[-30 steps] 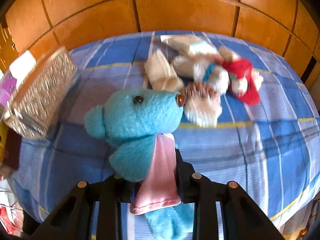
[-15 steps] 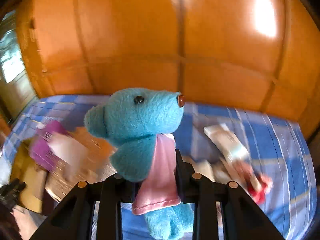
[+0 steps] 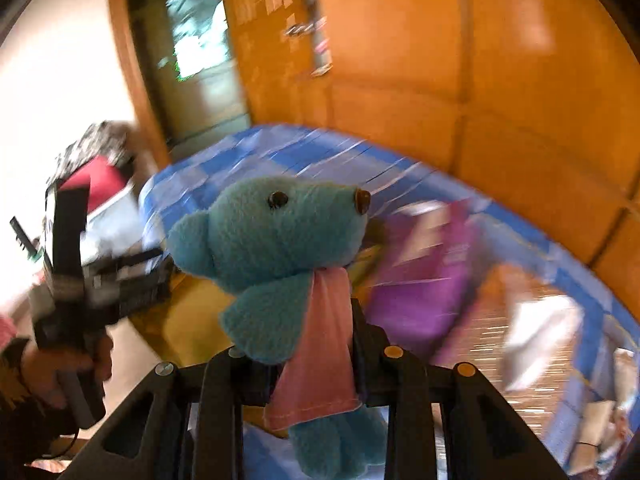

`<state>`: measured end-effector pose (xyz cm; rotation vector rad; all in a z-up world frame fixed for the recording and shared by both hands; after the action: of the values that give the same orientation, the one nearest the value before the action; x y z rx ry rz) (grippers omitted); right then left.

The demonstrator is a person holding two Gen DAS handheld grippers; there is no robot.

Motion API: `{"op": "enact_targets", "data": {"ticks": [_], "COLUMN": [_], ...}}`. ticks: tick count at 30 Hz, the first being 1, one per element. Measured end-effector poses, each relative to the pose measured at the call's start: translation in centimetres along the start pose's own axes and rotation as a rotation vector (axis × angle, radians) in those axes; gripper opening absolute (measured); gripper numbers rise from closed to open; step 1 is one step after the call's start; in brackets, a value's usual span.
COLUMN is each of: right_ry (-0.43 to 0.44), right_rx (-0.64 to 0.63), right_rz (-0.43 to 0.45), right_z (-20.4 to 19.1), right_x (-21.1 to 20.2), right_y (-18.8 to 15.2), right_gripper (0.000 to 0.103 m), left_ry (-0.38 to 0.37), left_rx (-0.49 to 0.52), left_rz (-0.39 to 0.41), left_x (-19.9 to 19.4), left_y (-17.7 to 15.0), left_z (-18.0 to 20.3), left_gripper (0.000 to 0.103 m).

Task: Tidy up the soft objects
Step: 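Carry the teal bear with the right tool into the gold tray and release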

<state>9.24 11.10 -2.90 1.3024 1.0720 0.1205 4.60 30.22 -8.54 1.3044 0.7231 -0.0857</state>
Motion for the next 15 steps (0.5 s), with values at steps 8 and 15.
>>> {"op": "enact_targets", "data": {"ticks": [8,15], "right_ry": [0.045,0.087], "right_rx": [-0.061,-0.057], "right_rz": [-0.175,-0.209], "right_z": [-3.3,-3.2], "right_x": [7.2,6.3], "right_y": [-5.5,-7.2], "right_gripper": [0.034,0.056], "left_ry": [0.012,-0.023], "left_rx": [-0.029,-0.018], "left_rz": [0.017,0.033], "left_x": [0.0,-0.6], "left_y": [0.5,0.7], "left_z": [-1.0,0.0], "left_gripper": [0.056,0.062]}}
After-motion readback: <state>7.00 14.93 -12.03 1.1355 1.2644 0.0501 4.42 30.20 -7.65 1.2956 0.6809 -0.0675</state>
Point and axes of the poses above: each gripper's, at about its wrist camera, not at the fingertips, and x roughly the way its jaws point, z to its right, y to its top, the point moved 6 cm from there along x, roughly the way its jaws point, and after that the axes turned 13 degrees about z, right-handed, at the moved point
